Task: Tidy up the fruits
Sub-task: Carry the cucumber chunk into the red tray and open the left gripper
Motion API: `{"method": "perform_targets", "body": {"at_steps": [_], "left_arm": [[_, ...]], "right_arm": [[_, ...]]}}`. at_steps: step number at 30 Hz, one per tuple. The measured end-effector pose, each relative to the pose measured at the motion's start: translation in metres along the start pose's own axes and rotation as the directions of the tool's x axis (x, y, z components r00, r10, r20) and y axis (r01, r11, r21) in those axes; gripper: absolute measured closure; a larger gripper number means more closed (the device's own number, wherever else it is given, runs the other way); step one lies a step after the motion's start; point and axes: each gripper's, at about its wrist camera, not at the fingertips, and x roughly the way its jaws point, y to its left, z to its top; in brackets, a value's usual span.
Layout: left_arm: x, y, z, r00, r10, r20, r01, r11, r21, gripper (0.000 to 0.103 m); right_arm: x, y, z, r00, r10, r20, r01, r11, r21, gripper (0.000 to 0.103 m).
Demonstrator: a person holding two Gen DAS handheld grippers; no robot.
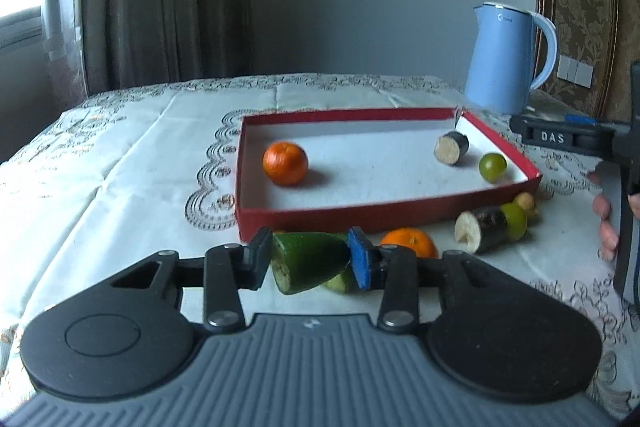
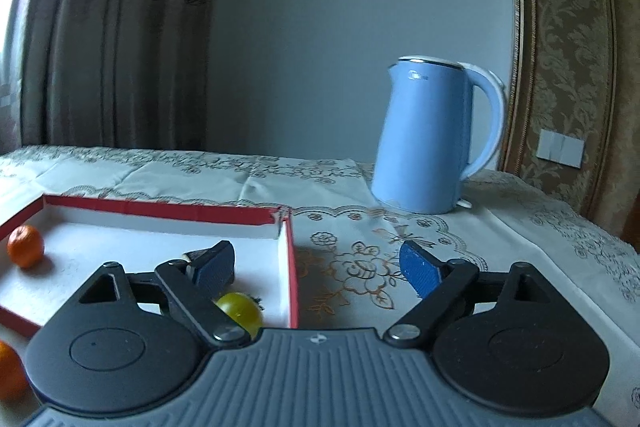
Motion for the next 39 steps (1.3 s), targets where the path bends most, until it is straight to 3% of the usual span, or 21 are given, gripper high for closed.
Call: {"method": "perform_targets", "body": {"at_steps": [8, 18, 28, 39], "left_arm": [[0.023, -0.005, 0.024, 1.000, -0.006, 0.027, 0.006, 1.000, -0.017, 0.065], [0.066, -0.012, 0.045, 1.000, 0.000, -0.001, 0.000, 0.999, -0.034, 0.065], [0.105, -0.038, 0.061, 0.999, 0.000, -0.045, -0.001, 1.000, -0.011, 0.065], [0.135, -0.033, 0.060, 0.992, 0.032, -0.122, -0.037, 0.999, -0.036, 0.065]], "right_arm": [[0.006, -0.015, 0.002, 0.999, -0.024, -0.031, 0.026, 0.997, 0.077, 0.013], [0.015, -0.026, 0.000, 0.996, -0.024, -0.087, 0.037, 0.989, 0.141, 0.013], [0.019, -0.022, -0.002, 0.994, -0.031, -0.102, 0.043, 0.992, 0.119, 0.013], [0.019, -0.020, -0.002, 0.995, -0.017, -0.103, 0.028, 0.993, 0.112, 0.013]]}}
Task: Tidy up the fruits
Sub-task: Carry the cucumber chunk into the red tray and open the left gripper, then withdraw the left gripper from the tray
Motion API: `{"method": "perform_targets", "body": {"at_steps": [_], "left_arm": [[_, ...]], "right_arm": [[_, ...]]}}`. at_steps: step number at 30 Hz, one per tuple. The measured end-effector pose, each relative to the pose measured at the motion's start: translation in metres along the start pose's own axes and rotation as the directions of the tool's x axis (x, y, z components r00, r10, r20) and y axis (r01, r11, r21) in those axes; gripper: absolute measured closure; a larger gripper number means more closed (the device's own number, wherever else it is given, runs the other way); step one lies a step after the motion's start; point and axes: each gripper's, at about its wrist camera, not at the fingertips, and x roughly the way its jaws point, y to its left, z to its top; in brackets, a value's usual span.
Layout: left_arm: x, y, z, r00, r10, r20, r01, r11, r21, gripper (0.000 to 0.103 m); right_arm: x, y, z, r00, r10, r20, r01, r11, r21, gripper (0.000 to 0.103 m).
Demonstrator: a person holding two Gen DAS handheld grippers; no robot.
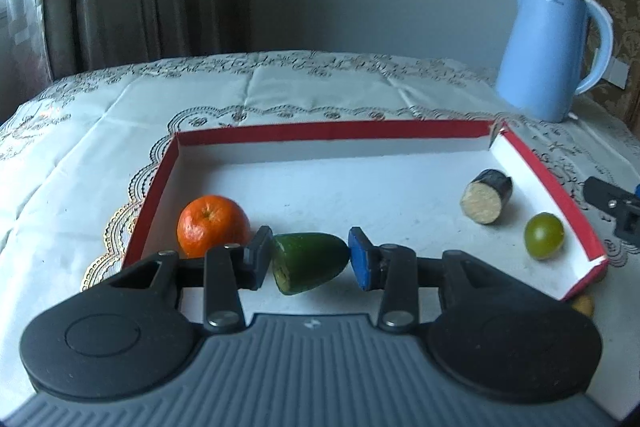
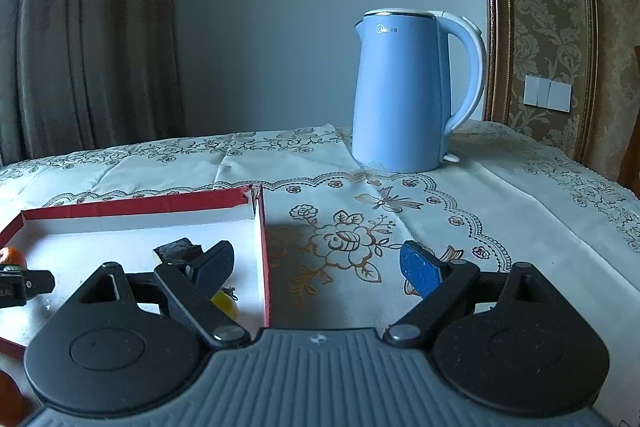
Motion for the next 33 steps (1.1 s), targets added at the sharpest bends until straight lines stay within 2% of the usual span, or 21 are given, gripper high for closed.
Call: {"method": "perform_targets", "body": {"at_steps": [5, 12, 14, 18, 20, 22, 26, 29, 31, 33], "left_arm": [[0.009, 0.002, -0.002, 0.999, 0.009, -0.036, -0.010, 1.000, -0.005, 0.065], [0.008, -0.002, -0.005, 0.999, 0.020, -0.027, -0.020, 1.000, 0.018, 0.062], [0.006, -0.002, -0.006, 0.999, 0.008, -0.033, -0.008, 1.000, 0.014, 0.044], [-0.004, 0.000, -0.009, 1.000, -0.015, -0.010, 0.015, 1.000, 0.004, 0.034], [-0.016, 0.002, -0.011, 1.000, -0.019, 0.021, 0.019, 1.000, -0.001, 0.023], [-0.033, 0.004, -0.015, 0.998, -0.008, 0.061, 0.008, 1.000, -0.008, 0.022], [-0.075, 0.014, -0.037, 0.990, 0.015, 0.139, -0.013, 1.000, -0.014, 0.011], [-0.096, 0.023, -0.058, 0.989, 0.039, 0.143, -0.037, 0.999, -0.022, 0.010], [-0.104, 0.029, -0.072, 0.990, 0.066, 0.123, -0.064, 0.998, -0.022, 0.010], [-0.108, 0.033, -0.082, 0.993, 0.064, 0.094, -0.062, 0.998, -0.022, 0.010]], "right_arm": [[0.000, 0.001, 0.000, 1.000, 0.005, -0.003, -0.005, 1.000, -0.002, 0.013], [0.000, 0.001, 0.000, 1.000, 0.014, -0.005, -0.014, 1.000, -0.005, 0.013], [0.000, 0.001, 0.000, 1.000, 0.012, -0.003, -0.012, 1.000, -0.006, 0.013], [-0.001, 0.000, 0.001, 1.000, 0.009, 0.009, -0.009, 1.000, -0.007, 0.013], [-0.001, 0.000, 0.001, 1.000, 0.012, 0.013, -0.012, 1.000, -0.005, 0.013], [-0.001, -0.001, 0.001, 1.000, 0.010, 0.017, -0.010, 1.000, -0.005, 0.012], [0.000, -0.001, 0.001, 1.000, 0.013, 0.006, -0.013, 1.000, -0.002, 0.013], [0.001, -0.001, 0.000, 1.000, 0.014, 0.001, -0.014, 1.000, -0.003, 0.012], [0.001, -0.001, -0.001, 1.000, 0.012, -0.003, -0.013, 1.000, -0.004, 0.012], [0.001, 0.000, -0.001, 1.000, 0.014, -0.004, -0.014, 1.000, -0.006, 0.012]]}}
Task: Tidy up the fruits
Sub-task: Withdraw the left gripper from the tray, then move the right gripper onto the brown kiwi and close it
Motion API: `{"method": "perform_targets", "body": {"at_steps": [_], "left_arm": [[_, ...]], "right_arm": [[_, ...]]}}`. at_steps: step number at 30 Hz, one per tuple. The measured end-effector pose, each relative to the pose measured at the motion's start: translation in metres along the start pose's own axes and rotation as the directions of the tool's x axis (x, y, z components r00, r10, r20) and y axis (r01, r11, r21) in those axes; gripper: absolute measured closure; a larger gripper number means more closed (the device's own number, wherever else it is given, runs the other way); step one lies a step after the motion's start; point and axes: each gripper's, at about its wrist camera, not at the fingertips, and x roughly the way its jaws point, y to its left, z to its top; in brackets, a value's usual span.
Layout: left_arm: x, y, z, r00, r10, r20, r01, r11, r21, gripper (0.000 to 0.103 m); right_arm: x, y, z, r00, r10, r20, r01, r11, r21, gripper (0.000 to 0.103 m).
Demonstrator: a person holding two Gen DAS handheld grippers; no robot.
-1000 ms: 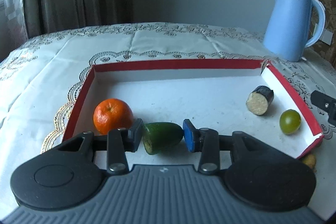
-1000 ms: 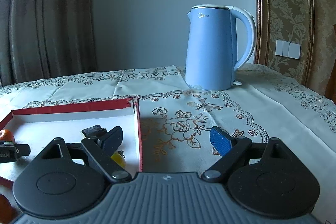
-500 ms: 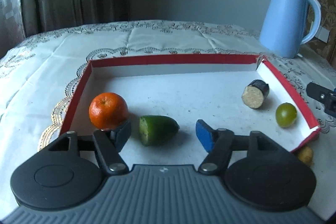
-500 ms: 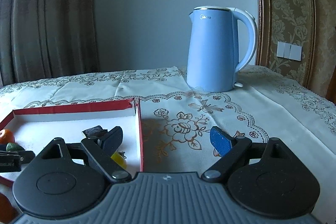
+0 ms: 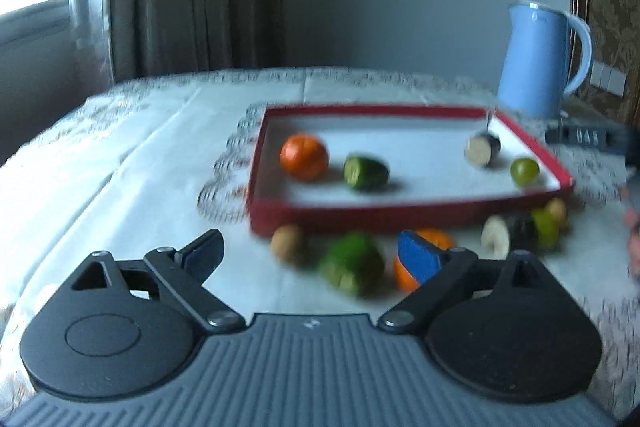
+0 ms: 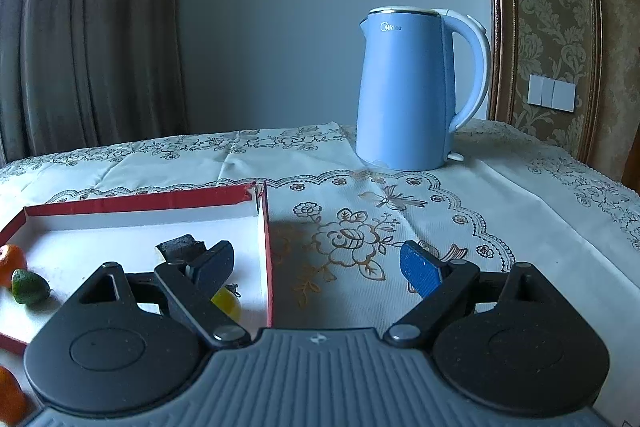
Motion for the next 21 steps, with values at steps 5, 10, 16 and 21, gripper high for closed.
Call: {"method": "perform_targets", "body": {"at_steps": [5, 10, 16, 21], "left_arm": [[0.003, -0.005, -0.013, 0.999, 0.005, -0.032, -0.004, 0.999, 0.031, 0.009], [0.012, -0.006, -0.018, 0.998, -0.008, -0.067, 0.011, 0.999, 0.046, 0.008], [0.016, -0.009, -0.019, 0.997, 0.007, -0.083, -0.003, 0.999, 0.046, 0.000], [0.016, -0.010, -0.020, 0.996, 0.012, -0.085, -0.008, 0.999, 0.052, 0.000]], "right_arm": [[-0.001, 0.000, -0.001, 1.000, 0.002, -0.008, -0.003, 1.000, -0.015, 0.012], [-0.016, -0.010, -0.009, 0.995, 0.064, -0.073, -0.065, 0.998, -0.011, 0.012], [-0.056, -0.015, -0.032, 0.982, 0.170, -0.083, -0.176, 0.982, -0.073, 0.012], [-0.065, 0.008, -0.043, 0.987, 0.144, -0.065, -0.153, 0.970, -0.189, 0.023]]}}
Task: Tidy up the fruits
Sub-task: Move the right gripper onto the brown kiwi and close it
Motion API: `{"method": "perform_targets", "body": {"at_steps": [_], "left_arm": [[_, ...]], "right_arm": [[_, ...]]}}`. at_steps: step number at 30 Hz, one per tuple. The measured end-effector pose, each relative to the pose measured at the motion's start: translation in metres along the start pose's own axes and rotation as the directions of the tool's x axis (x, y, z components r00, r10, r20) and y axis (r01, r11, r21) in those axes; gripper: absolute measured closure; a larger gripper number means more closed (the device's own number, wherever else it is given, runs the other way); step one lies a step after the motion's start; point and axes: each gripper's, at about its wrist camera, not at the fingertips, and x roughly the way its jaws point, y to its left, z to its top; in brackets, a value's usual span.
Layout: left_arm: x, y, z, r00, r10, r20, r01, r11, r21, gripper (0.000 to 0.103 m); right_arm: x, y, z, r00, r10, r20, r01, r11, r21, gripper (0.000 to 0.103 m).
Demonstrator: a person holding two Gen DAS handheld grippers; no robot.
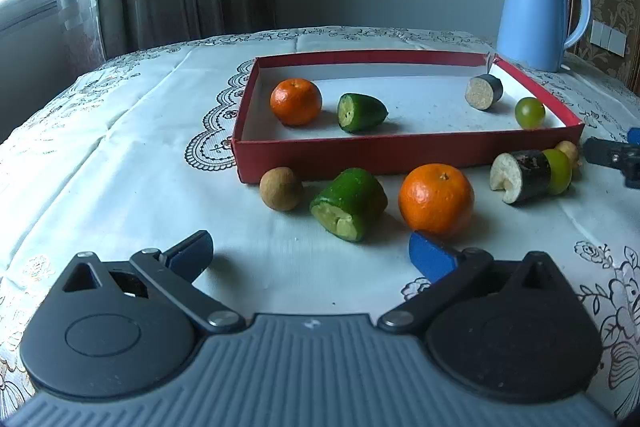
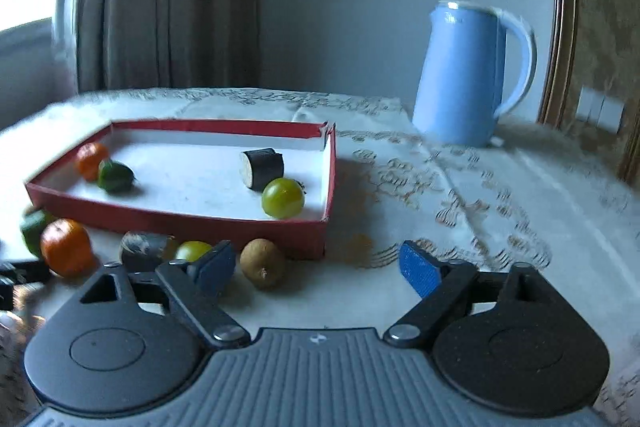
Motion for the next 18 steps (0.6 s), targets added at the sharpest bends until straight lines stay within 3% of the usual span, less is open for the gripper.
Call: {"method": "perform_targets", "body": {"at_steps": [4, 9, 18], "left_arm": [[0.002, 0.004, 0.001, 1.000, -0.017, -0.010, 0.016, 1.000, -0.021, 0.000], [0.003, 0.005, 0.001, 1.000, -0.021, -0.012, 0.021, 0.999, -0.028, 0.000], [0.003, 0.005, 0.001, 1.000, -0.022, -0.012, 0.022, 0.999, -0.029, 0.000]], "right_arm": [[0.011, 0.005, 0.000, 0.999, -0.001, -0.037, 0.000, 1.000, -0.022, 0.041], [0.018, 0.006, -0.002, 0.994, 0.080, -0.075, -0.080, 0.997, 0.009, 0.045], [0.033, 0.020, 0.002, 0.985, 0.124, -0.119, -0.125, 0.992, -0.004, 0.070]]}}
